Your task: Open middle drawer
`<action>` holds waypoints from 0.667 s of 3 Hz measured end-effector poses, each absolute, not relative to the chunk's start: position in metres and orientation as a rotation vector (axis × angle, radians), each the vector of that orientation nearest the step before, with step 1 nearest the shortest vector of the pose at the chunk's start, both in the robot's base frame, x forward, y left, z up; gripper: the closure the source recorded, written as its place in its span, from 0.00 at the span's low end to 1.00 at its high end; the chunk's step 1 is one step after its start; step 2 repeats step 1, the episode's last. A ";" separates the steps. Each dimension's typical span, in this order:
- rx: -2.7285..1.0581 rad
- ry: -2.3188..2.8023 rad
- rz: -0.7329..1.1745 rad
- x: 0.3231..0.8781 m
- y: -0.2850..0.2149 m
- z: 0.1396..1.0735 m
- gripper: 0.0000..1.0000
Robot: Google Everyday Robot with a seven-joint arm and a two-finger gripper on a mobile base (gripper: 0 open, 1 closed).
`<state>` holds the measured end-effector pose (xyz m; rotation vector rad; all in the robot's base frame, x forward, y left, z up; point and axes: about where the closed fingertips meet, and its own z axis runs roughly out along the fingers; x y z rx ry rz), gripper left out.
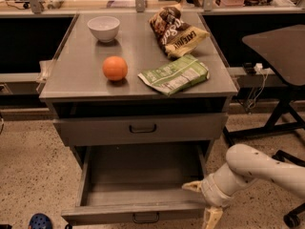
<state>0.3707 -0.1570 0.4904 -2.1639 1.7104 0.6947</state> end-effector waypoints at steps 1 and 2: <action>-2.153 1.708 0.686 0.376 -0.157 0.493 0.00; -2.153 1.708 0.686 0.376 -0.157 0.493 0.00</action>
Offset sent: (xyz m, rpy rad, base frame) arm 0.0000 0.0000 0.0000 0.0000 0.0000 0.0000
